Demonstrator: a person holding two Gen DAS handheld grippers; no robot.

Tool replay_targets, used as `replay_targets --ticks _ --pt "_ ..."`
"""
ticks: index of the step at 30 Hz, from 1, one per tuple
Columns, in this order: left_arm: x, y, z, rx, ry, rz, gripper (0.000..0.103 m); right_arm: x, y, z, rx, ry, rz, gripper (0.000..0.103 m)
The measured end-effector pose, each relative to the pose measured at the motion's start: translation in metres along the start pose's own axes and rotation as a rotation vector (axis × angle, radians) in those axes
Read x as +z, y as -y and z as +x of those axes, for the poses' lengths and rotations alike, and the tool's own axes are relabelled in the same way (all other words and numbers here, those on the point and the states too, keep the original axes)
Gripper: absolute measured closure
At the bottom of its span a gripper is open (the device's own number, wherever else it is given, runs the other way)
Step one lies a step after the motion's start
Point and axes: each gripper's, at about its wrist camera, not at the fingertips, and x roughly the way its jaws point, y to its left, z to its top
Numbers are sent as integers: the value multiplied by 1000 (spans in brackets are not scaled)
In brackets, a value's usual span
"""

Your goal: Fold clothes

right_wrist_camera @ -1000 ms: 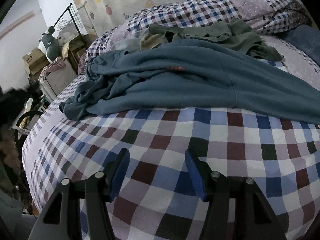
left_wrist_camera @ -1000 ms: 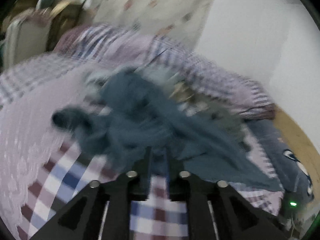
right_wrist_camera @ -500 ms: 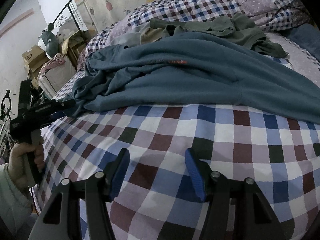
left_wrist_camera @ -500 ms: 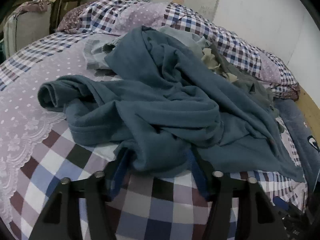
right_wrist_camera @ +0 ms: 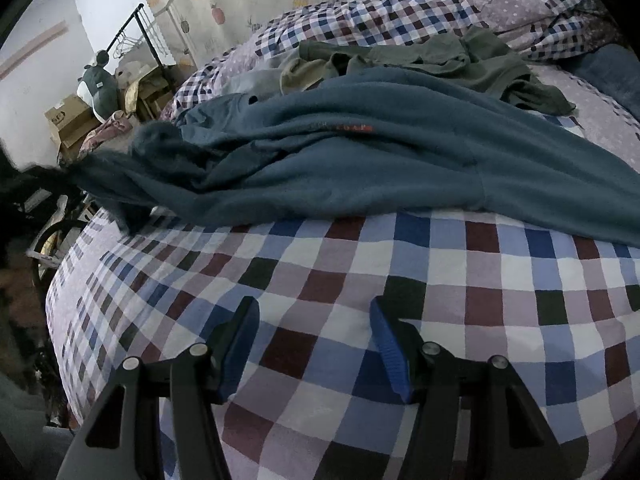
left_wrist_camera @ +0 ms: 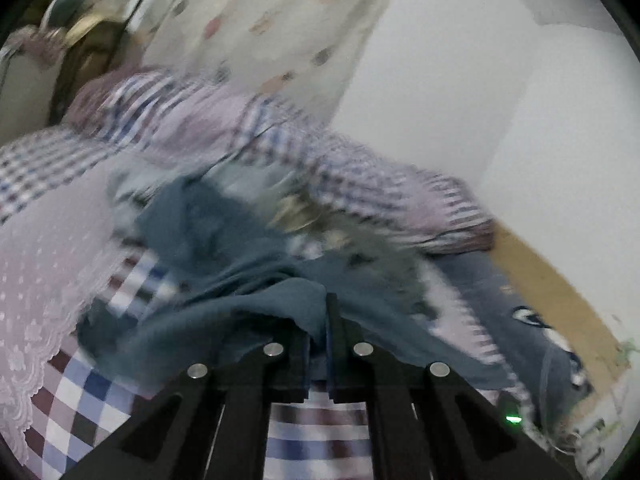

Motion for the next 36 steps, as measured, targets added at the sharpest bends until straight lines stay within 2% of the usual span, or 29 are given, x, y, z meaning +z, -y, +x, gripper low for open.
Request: replay_targets --ticks 3,5,7,9,12,15,17,18,24,29,34,36 --pt "-1 36 -28 -138 7 30 99 0 2 -5 -1 12 5 42" --pt "-10 56 -38 -223 -15 61 98 2 5 -10 -2 26 13 42" --pt "-23 72 -44 -277 -48 97 97 4 13 -18 0 46 44 42" --pt "-40 79 -41 -291 -101 125 92 6 23 -27 -1 66 82 42" --pt "-68 71 -27 -252 -215 102 79 9 40 -41 -9 100 148 42" --pt "-85 54 -24 -194 -282 33 52 7 49 -54 -13 119 189 42" --pt "-91 40 -35 -184 -285 -18 23 3 51 -64 -14 127 200 42" --pt "-94 34 -43 -184 -275 -38 19 2 52 -69 -15 132 205 42" --pt "-104 -6 -80 -146 -214 -138 17 -18 42 -95 -8 130 182 42" --pt "-114 -36 -99 -40 -179 -196 17 -48 18 -96 68 57 138 42" --pt "-129 -68 -97 73 -232 -264 17 -73 -13 -88 115 -20 80 42" --pt "-136 -74 -96 111 -265 -265 17 -77 -17 -88 115 -21 83 42"
